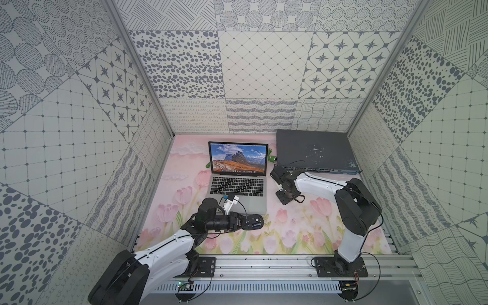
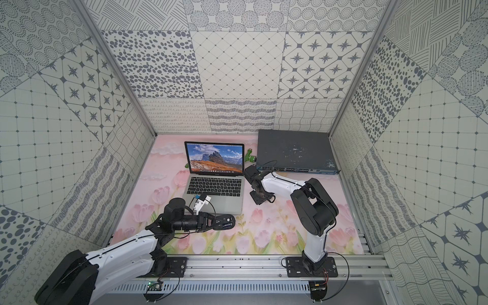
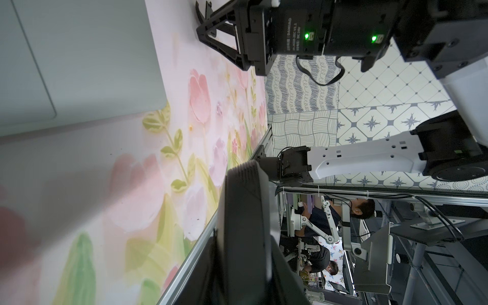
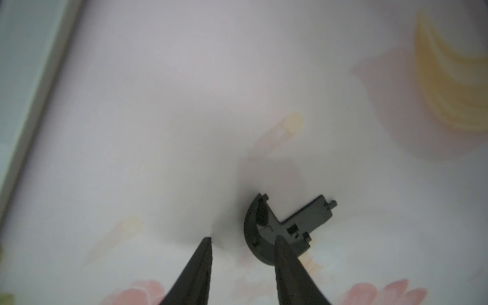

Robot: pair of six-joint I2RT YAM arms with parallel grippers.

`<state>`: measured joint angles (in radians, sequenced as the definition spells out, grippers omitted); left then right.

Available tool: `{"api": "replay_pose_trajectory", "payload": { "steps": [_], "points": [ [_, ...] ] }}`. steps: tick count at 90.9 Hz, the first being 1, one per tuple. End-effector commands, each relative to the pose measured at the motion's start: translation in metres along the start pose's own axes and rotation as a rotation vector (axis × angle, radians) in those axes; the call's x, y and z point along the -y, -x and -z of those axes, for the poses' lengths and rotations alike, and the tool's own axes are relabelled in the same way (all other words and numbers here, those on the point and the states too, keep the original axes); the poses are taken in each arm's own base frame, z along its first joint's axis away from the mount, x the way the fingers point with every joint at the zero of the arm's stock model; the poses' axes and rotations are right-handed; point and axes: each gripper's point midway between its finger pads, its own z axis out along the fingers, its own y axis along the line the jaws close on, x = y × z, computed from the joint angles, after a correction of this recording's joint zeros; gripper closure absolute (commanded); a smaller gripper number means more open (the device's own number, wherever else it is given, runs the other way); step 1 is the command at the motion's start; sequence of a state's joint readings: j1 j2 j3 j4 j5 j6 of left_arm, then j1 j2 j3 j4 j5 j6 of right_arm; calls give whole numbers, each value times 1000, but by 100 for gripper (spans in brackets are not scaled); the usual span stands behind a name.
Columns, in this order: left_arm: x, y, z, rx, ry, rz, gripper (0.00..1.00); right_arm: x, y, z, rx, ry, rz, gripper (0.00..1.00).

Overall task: Remove the wireless mouse receiver from the laptop
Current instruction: Pick up the lid from the center of the board.

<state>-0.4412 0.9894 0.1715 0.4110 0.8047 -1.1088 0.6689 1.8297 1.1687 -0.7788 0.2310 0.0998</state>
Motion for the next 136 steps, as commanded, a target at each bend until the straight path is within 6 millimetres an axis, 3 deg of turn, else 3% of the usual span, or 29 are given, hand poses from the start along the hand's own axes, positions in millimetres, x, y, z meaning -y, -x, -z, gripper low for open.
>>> {"api": "replay_pose_trajectory", "payload": {
  "steps": [1,25,47,63,96,136],
  "points": [
    [13,6,0,23,-45,-88,81,2,4,-5,-14,1,10,59],
    [13,6,1,25,-44,-90,81,13,7,-11,-24,-14,-25,67],
    [13,6,1,24,-40,-90,81,5,-4,-14,-49,33,-25,70],
    [13,6,0,22,-40,-89,80,6,-11,-19,-75,25,-40,77],
    [12,6,0,20,-39,-87,81,2,-22,-16,-92,53,-56,73],
    [12,5,0,19,-38,-86,81,0,-31,-14,-111,70,-67,83]
  ]
}}
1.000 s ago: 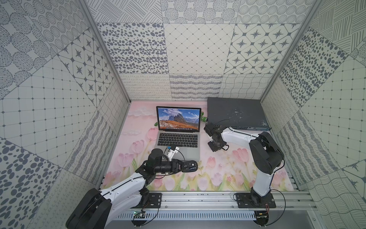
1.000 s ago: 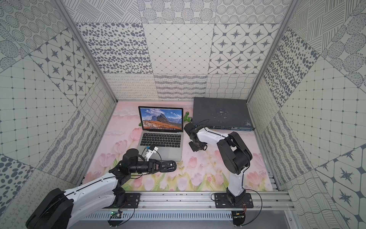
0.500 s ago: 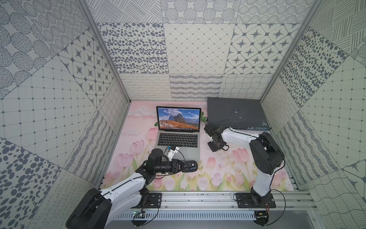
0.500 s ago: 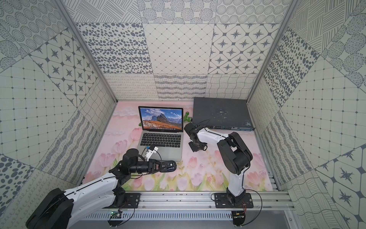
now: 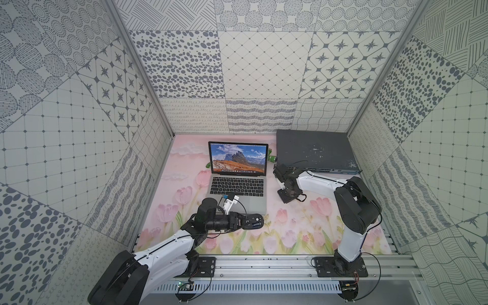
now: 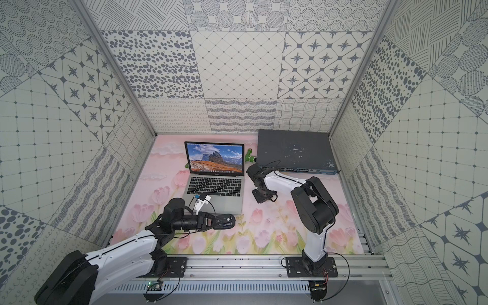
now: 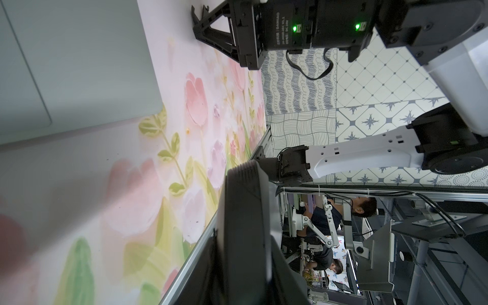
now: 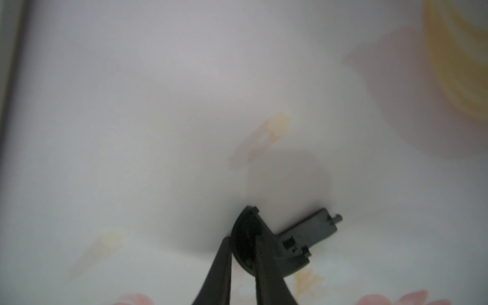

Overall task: Remove the wireless mouse receiver from the laptop
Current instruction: Pick up the lid from the center of the board.

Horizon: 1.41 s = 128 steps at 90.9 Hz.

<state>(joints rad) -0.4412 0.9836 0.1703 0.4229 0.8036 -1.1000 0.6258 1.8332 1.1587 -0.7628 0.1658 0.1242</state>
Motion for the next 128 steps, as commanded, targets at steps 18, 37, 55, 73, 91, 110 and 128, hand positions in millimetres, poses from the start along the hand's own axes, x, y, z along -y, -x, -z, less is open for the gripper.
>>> {"api": "replay_pose_trajectory", "payload": {
  "steps": [18,37,55,73,91,110,128],
  "points": [
    [9,4,0,14,-29,-65,81,4,-24,-2,-71,2,-22,90],
    [10,5,0,16,-28,-66,81,1,-11,25,13,73,-57,97],
    [14,8,0,27,-35,-84,81,-15,2,83,174,250,-92,100],
    [41,10,4,31,-142,-120,81,-56,-7,177,381,616,-41,100],
    [59,12,12,61,-176,-172,81,-86,-32,280,579,1035,-52,100],
    [88,16,21,76,-240,-231,81,-99,-45,352,727,1461,-101,100],
    [111,17,27,77,-302,-264,81,-107,-54,374,733,1633,-95,100]
  ]
}}
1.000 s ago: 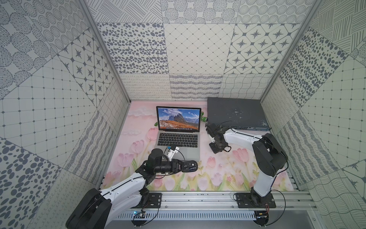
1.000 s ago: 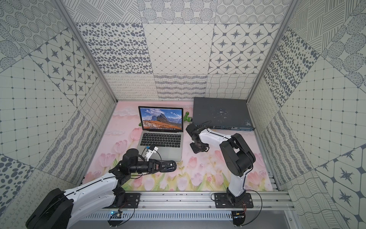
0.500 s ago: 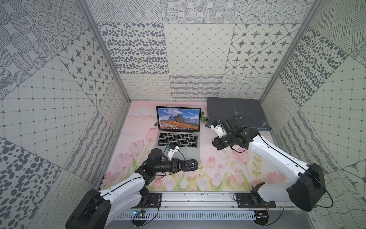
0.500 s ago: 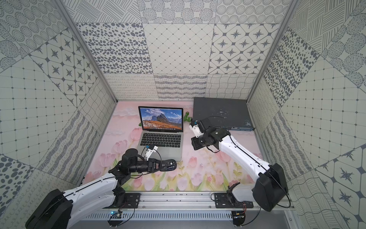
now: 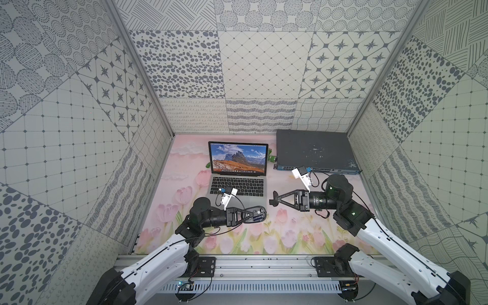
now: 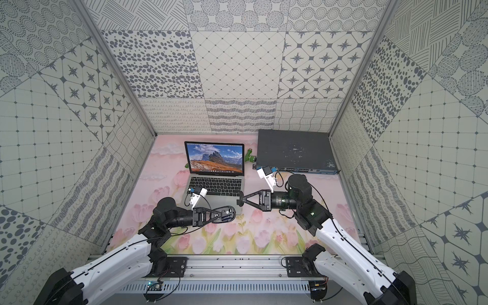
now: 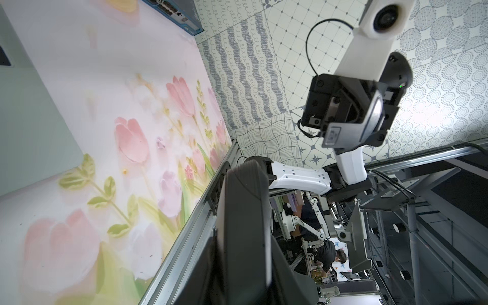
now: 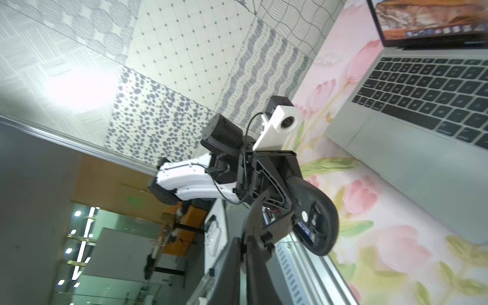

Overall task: Remove the wireless mouse receiver from the laptop
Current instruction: Pick up the lid from the center of the board, then close the lid on the mouse.

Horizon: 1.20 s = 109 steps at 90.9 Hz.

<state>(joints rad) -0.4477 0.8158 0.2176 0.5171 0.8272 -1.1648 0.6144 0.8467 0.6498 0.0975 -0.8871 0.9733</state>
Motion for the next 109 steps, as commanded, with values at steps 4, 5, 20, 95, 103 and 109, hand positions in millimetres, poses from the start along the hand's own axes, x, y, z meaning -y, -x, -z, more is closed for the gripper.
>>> {"api": "replay_pose_trajectory", "payload": {
  "steps": [4,5,20,95,103,109],
  "points": [
    [43,9,2,-1,-131,-83,81,-67,9,3,19,274,26,100],
    [44,10,2,-1,-132,-82,81,-68,9,3,19,282,23,100],
    [47,14,2,7,-133,-33,81,-79,0,-6,-26,368,-17,100],
    [78,12,12,22,-240,-78,81,-25,-29,-21,-76,324,-116,100],
    [80,12,13,26,-243,-80,81,-23,-28,-22,-68,325,-112,100],
    [81,12,14,23,-247,-83,81,-22,-28,-22,-62,326,-104,100]
  ]
}}
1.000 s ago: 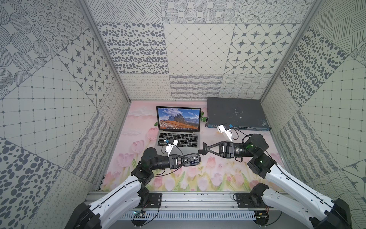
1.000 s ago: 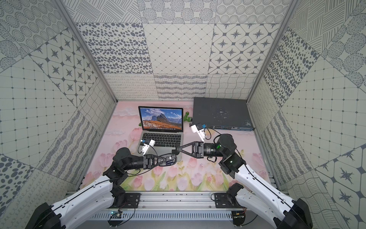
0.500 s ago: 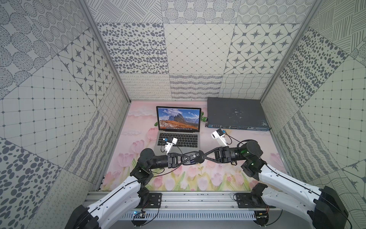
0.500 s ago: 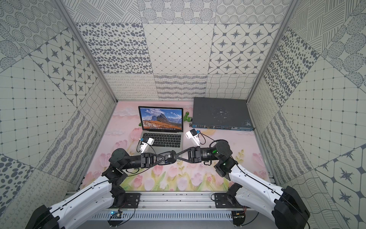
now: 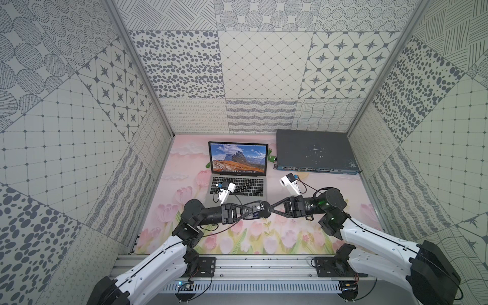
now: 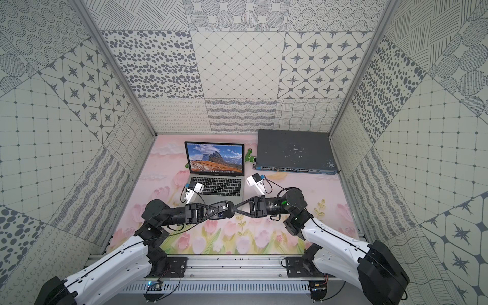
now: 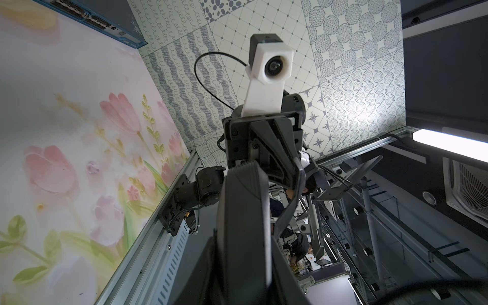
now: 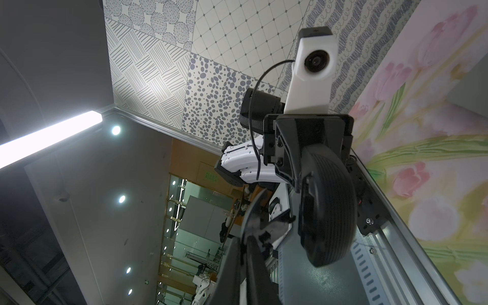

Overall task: Remove the wireless mouse receiver from the laptop
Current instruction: Close the lid on the mouse.

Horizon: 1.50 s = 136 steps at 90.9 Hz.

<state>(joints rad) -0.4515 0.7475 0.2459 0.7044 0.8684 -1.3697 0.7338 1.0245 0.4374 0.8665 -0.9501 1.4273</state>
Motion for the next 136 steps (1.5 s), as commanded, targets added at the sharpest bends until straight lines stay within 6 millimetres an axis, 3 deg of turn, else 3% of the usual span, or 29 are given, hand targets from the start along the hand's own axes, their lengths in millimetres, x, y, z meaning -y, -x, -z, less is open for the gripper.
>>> {"api": "replay_pose_trajectory", "payload": {
  "steps": [1,38,77,111,136],
  "points": [
    [21,-1,1,-12,-68,-64,81,-7,1,1,10,36,56,100],
    [24,-1,2,-12,-81,-61,81,10,1,-1,4,11,35,100],
    [22,-2,2,-14,-80,-58,80,15,4,-1,6,6,18,100],
    [20,-2,2,-14,-74,-50,80,10,10,-2,3,-1,20,84],
    [17,-3,2,-15,-70,-48,79,6,12,-3,2,-9,26,81]
  ]
}}
